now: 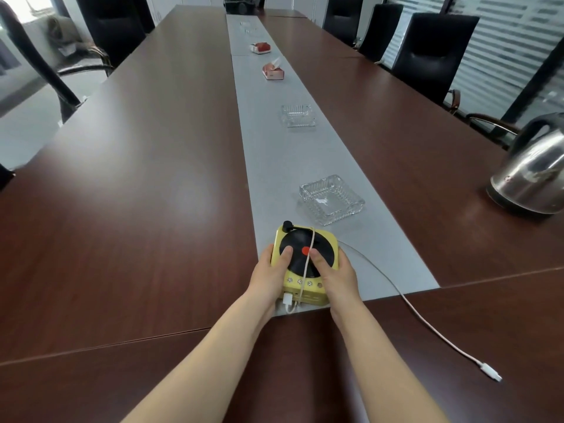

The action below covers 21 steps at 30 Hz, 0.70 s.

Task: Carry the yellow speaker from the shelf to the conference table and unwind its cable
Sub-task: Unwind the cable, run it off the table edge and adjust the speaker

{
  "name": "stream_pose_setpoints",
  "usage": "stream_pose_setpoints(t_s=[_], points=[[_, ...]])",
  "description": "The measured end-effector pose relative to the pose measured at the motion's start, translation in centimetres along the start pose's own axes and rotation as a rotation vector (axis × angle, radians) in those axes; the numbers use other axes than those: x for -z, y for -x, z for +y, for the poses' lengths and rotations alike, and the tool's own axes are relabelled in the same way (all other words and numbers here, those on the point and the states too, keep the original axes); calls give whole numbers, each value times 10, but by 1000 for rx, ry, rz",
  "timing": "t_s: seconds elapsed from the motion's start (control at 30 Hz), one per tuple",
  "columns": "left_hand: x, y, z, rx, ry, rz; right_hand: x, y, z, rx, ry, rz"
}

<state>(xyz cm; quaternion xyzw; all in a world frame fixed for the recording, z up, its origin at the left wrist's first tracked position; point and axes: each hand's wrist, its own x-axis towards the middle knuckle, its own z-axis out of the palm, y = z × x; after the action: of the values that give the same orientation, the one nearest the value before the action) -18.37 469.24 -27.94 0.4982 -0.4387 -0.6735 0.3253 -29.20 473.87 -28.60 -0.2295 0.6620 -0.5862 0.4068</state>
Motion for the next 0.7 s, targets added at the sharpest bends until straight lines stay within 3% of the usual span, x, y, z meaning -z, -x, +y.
stream_pose_setpoints(t_s=[0.53, 0.7], points=[[2, 6, 35, 64, 125, 66, 1, 12, -45, 47, -73, -73], [1, 11, 36, 79, 182, 79, 1, 17, -47, 68, 59, -62]])
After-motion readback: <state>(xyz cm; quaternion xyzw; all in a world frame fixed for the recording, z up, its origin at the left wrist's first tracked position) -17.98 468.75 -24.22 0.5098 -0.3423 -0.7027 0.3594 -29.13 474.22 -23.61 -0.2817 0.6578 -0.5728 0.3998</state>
